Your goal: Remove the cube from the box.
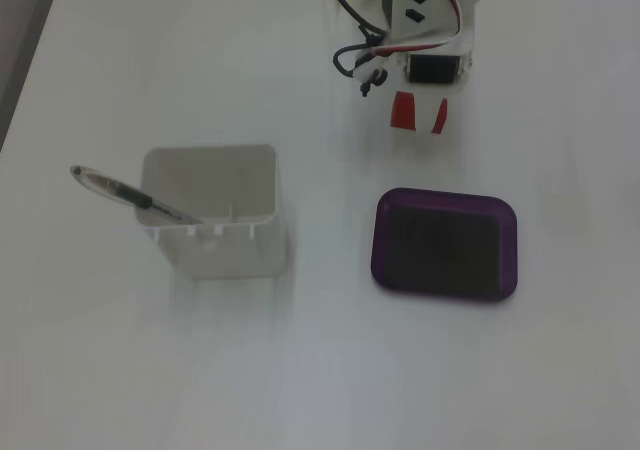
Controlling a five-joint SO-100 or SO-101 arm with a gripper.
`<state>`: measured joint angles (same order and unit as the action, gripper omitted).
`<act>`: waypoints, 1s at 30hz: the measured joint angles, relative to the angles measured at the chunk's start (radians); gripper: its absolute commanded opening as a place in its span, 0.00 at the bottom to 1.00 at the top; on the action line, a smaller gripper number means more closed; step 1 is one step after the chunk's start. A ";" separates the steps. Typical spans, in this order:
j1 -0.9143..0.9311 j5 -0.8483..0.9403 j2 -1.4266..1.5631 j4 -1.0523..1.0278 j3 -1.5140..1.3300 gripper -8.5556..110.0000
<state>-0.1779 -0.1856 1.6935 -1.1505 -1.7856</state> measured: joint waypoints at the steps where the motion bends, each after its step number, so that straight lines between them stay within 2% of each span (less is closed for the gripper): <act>1: 0.002 0.003 0.015 0.021 -0.034 0.07; 9: 0.002 0.055 0.057 0.183 -0.235 0.07; 16: 0.012 0.087 0.057 0.262 -0.290 0.07; 22: 0.018 0.089 0.057 0.265 -0.290 0.14; 30: 0.018 0.183 0.064 0.265 -0.290 0.20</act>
<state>-0.1595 -0.0031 1.7579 -0.8851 -2.0755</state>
